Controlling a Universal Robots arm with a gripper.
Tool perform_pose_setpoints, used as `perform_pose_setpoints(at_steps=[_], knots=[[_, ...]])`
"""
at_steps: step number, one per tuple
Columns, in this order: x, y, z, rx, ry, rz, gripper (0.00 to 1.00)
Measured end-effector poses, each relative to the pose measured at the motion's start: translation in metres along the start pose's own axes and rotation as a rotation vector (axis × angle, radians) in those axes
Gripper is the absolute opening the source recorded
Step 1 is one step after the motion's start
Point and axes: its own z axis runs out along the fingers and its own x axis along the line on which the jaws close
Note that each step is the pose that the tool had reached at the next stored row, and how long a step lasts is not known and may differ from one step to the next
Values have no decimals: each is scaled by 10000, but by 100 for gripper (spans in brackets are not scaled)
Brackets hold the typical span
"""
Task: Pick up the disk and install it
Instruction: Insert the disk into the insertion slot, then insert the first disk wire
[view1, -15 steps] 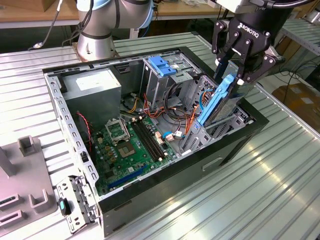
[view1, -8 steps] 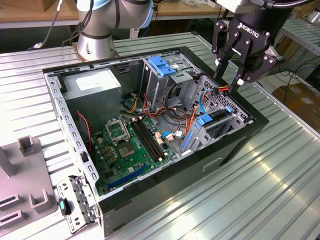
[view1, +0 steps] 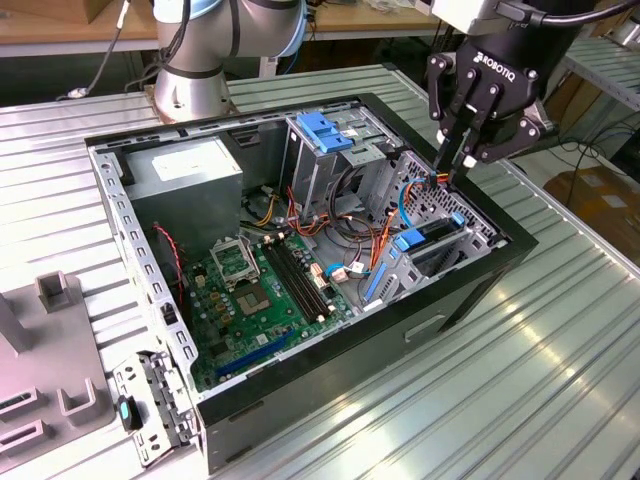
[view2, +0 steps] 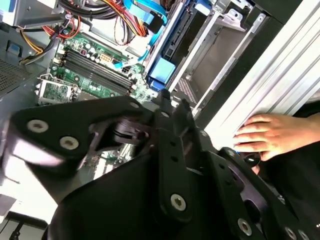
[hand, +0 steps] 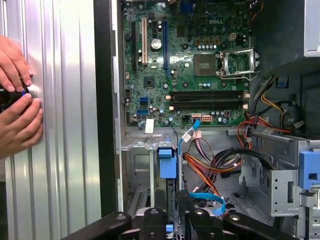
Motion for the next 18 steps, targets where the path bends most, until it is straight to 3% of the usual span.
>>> perform_pose_setpoints(at_steps=[2,4,10,18], knots=[[26,-65,97,-1,-34,2,12],[31,-86,193,4,-36,2,12],[31,-84,234,13,-39,4,12],[63,-103,432,14,-38,2,12]])
